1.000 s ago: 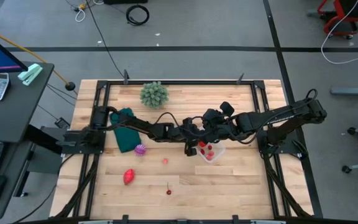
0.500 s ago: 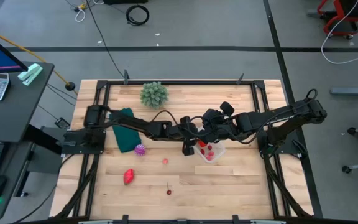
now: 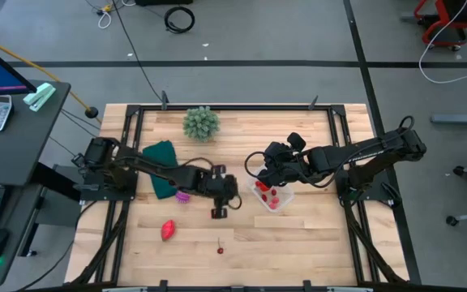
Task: Pick and placing Produce into tupperware
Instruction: Put the peach into the transparent bin
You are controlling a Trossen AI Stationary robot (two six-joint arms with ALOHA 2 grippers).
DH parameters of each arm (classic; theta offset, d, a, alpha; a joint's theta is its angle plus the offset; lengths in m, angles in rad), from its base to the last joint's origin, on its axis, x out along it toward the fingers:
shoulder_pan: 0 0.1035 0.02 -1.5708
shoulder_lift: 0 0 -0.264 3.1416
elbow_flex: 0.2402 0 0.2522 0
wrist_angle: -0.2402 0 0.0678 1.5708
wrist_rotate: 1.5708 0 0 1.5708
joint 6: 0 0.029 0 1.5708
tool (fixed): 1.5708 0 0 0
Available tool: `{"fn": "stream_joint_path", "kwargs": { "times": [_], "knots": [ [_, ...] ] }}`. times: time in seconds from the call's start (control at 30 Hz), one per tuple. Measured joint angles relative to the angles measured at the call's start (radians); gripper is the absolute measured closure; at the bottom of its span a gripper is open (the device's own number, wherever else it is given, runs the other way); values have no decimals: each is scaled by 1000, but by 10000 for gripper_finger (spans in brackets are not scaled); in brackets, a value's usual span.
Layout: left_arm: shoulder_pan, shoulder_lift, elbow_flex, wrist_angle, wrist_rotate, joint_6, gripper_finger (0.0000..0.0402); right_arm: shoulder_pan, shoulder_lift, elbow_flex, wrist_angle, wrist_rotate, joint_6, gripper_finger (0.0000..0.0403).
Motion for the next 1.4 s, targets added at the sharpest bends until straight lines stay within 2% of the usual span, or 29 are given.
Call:
{"fn": "stream_joint_path", "kwargs": {
  "times": [0.23, 0.4, 0.9, 1.2, 1.4],
  "knots": [
    [-115, 0, -119, -30, -76, -177, 291, 0, 0, 0, 0, -2, 2, 280],
    [-170, 1, -194, -27, -139, -245, 286, 0, 0, 0, 0, -2, 2, 280],
    [-237, 1, -210, 17, -152, -237, 222, 0, 0, 0, 0, -2, 11, 280],
    [-222, 14, -210, 127, -152, -185, 192, 0, 0, 0, 0, -2, 11, 280],
    [-195, 43, -210, 125, -152, -186, 191, 0, 0, 0, 0, -2, 11, 280]
  ]
}}
